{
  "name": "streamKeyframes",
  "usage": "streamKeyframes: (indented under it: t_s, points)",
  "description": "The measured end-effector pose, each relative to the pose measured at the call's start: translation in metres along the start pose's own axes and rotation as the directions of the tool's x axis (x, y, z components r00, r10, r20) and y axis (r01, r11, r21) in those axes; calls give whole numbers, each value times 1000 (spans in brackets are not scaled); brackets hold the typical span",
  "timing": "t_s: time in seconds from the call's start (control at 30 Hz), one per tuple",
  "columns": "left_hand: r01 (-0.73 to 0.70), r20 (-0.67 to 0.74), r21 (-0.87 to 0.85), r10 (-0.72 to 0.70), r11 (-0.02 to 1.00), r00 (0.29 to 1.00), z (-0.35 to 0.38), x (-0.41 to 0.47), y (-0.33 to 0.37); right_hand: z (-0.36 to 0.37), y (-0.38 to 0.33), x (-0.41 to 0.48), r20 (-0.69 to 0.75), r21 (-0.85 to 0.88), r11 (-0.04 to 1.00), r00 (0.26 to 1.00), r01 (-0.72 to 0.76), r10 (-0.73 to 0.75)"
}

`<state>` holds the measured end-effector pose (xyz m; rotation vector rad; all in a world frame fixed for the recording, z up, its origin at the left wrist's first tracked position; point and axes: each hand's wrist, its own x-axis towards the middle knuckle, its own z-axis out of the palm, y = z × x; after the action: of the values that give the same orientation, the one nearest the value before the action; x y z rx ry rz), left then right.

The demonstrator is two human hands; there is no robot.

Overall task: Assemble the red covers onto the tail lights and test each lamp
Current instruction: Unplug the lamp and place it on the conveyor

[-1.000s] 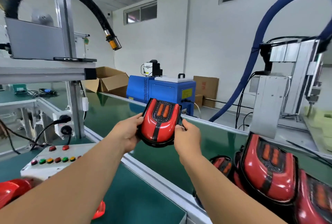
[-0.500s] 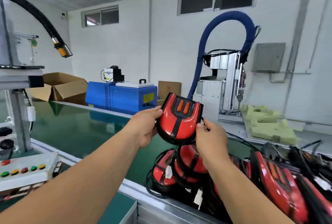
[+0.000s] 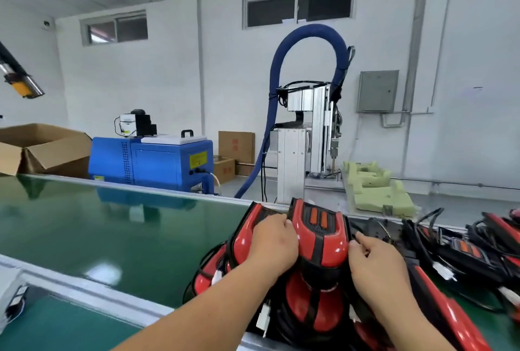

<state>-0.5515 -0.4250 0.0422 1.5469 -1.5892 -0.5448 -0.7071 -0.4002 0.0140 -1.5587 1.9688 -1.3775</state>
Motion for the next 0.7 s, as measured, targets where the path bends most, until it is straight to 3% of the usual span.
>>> streamKeyframes:
  t_s: [0.3, 0.47, 0.57, 0.7]
  points:
    - [-40, 51, 350, 23, 936, 998, 2, 6, 1, 7, 11, -3, 35, -299, 952, 998, 60, -52]
    - [-82, 114, 502, 28, 861, 993, 4, 14, -6, 9, 13, -9, -1, -351, 935, 999, 45, -48]
    - [-138, 159, 512, 64, 848, 985, 3, 16, -9, 8, 13, -7, -3, -350, 936, 999, 48, -53]
    - [-164, 97, 471, 134, 867, 986, 4, 10, -13, 9, 16, -6, -47, -296, 953, 995, 66, -84]
